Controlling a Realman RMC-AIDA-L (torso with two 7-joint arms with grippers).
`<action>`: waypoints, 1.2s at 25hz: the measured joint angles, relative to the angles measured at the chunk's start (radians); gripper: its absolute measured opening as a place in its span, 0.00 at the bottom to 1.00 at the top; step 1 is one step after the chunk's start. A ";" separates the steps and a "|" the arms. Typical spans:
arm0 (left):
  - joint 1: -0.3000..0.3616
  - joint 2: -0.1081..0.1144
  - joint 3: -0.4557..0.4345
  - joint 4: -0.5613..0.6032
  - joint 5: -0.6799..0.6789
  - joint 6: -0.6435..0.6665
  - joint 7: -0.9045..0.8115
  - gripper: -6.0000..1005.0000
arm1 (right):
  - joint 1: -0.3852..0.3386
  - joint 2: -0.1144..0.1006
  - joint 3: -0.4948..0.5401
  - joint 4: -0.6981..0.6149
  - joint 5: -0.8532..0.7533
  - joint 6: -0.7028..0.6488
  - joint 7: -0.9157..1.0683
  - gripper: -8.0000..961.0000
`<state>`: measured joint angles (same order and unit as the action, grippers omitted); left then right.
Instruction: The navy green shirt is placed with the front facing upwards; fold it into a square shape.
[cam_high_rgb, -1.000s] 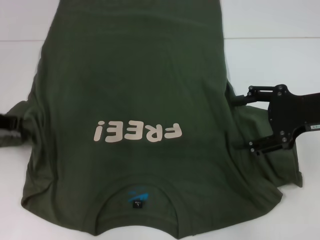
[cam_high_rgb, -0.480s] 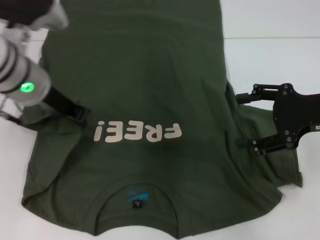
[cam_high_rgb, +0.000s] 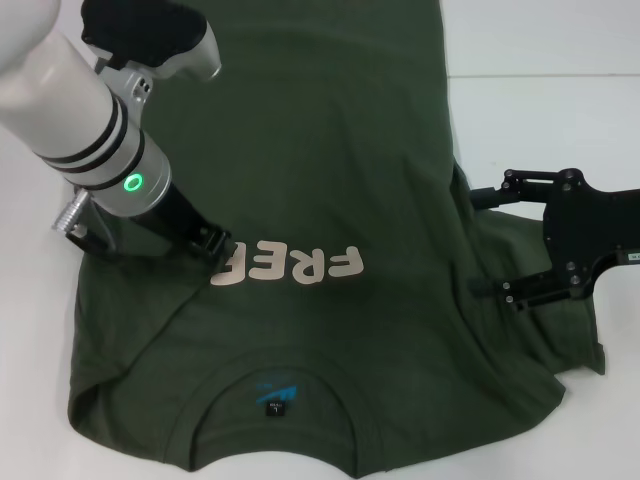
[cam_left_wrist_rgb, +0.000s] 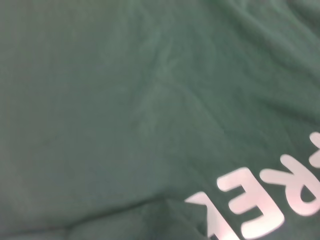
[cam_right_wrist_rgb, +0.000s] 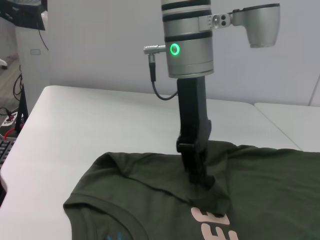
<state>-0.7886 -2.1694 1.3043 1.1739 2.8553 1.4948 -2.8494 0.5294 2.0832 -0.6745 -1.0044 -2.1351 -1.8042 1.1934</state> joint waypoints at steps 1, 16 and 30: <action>0.000 0.000 0.004 0.003 0.000 0.010 -0.003 0.11 | 0.001 0.000 0.001 0.000 0.000 0.000 0.000 0.98; 0.077 0.036 -0.308 0.135 0.001 0.016 0.006 0.49 | 0.009 -0.001 0.001 -0.008 0.000 -0.002 0.000 0.98; 0.036 0.143 -0.399 -0.165 0.002 -0.128 -0.003 0.90 | 0.024 -0.002 -0.010 -0.008 -0.003 0.019 -0.014 0.98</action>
<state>-0.7528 -2.0268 0.9057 1.0093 2.8576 1.3665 -2.8524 0.5539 2.0811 -0.6840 -1.0124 -2.1383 -1.7853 1.1797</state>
